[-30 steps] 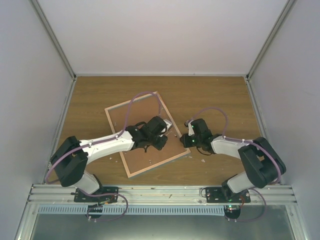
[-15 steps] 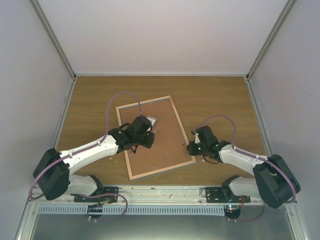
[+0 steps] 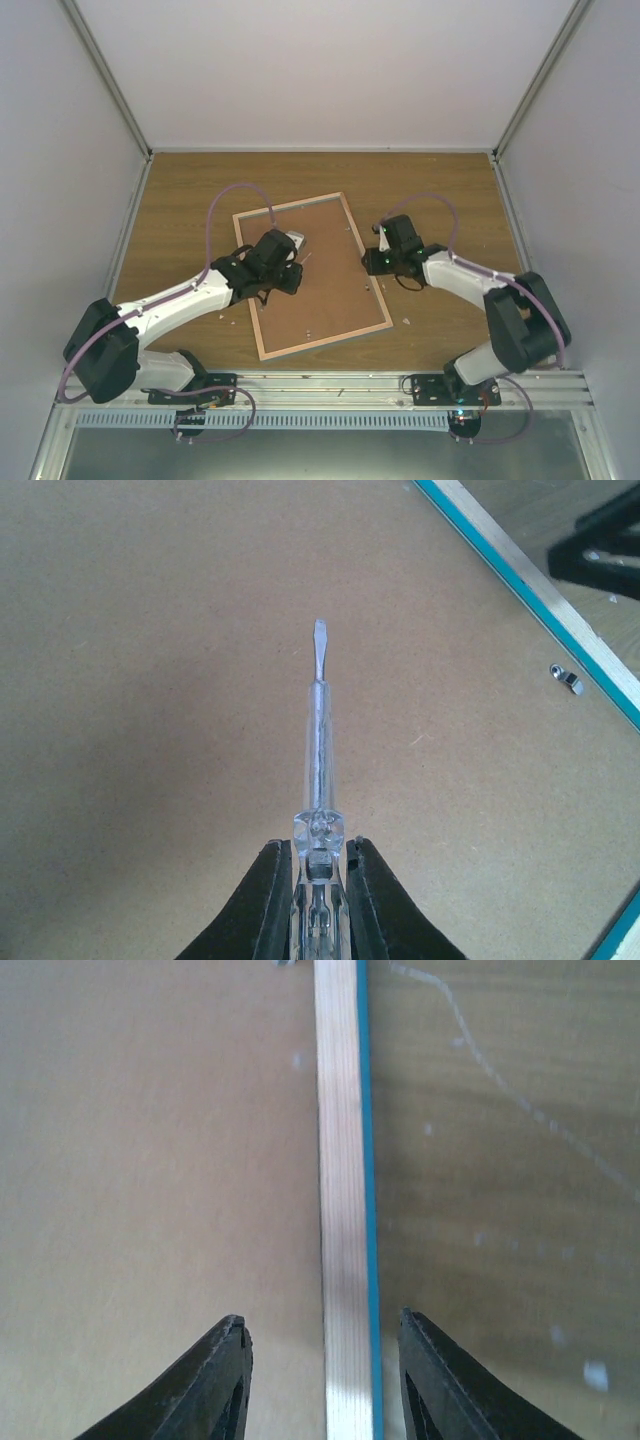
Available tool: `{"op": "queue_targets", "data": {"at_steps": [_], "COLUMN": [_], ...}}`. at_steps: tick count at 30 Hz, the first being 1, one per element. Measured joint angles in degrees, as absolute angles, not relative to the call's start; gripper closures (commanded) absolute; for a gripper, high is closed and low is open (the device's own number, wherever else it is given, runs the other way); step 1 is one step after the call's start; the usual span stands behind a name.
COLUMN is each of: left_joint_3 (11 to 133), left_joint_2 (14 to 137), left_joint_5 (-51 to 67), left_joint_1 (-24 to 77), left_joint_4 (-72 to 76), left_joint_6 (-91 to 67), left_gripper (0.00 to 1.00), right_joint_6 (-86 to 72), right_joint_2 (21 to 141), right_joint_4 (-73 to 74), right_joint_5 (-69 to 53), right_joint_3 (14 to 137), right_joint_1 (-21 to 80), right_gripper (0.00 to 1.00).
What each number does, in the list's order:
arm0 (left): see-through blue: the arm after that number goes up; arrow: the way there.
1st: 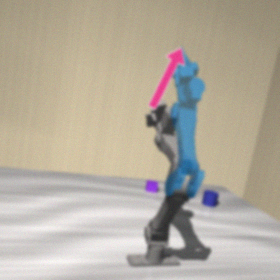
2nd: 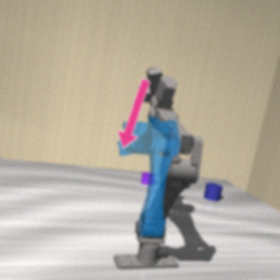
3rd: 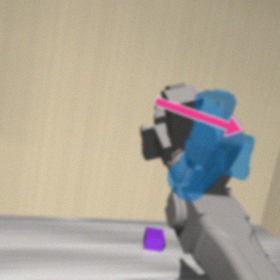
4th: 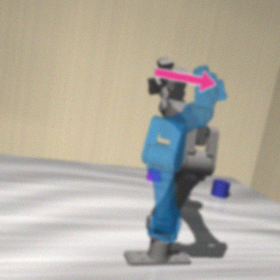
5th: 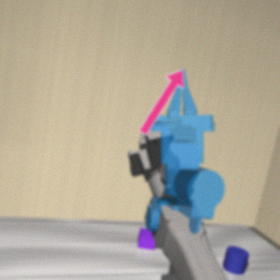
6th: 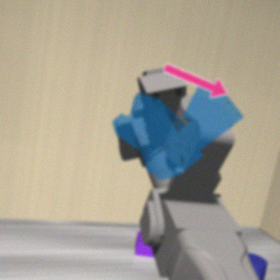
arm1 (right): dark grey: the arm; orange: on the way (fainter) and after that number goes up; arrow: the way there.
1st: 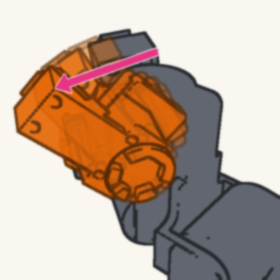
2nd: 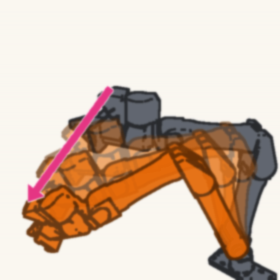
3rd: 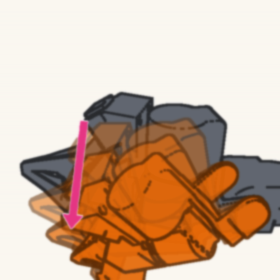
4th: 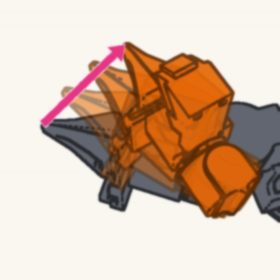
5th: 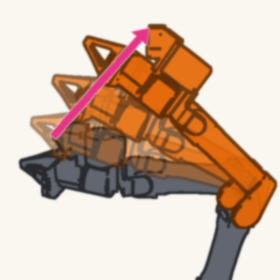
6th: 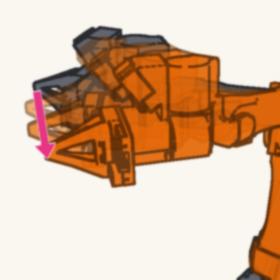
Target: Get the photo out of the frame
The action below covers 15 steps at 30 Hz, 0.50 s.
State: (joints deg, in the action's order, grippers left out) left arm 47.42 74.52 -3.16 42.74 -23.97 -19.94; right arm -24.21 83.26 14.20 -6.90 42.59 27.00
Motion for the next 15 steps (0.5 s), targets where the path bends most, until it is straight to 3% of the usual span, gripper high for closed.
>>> {"op": "queue_targets", "data": {"at_steps": [15], "left_joint_3": [47.6], "left_joint_2": [78.1], "left_joint_5": [-0.2], "left_joint_1": [40.1], "left_joint_4": [-21.2], "left_joint_6": [-18.3], "left_gripper": [1.00], "right_joint_6": [-18.4], "right_joint_2": [103.4], "right_joint_4": [10.6], "right_joint_5": [-6.5], "right_joint_3": [57.6], "right_joint_1": [25.3], "right_gripper": [0.72]}}
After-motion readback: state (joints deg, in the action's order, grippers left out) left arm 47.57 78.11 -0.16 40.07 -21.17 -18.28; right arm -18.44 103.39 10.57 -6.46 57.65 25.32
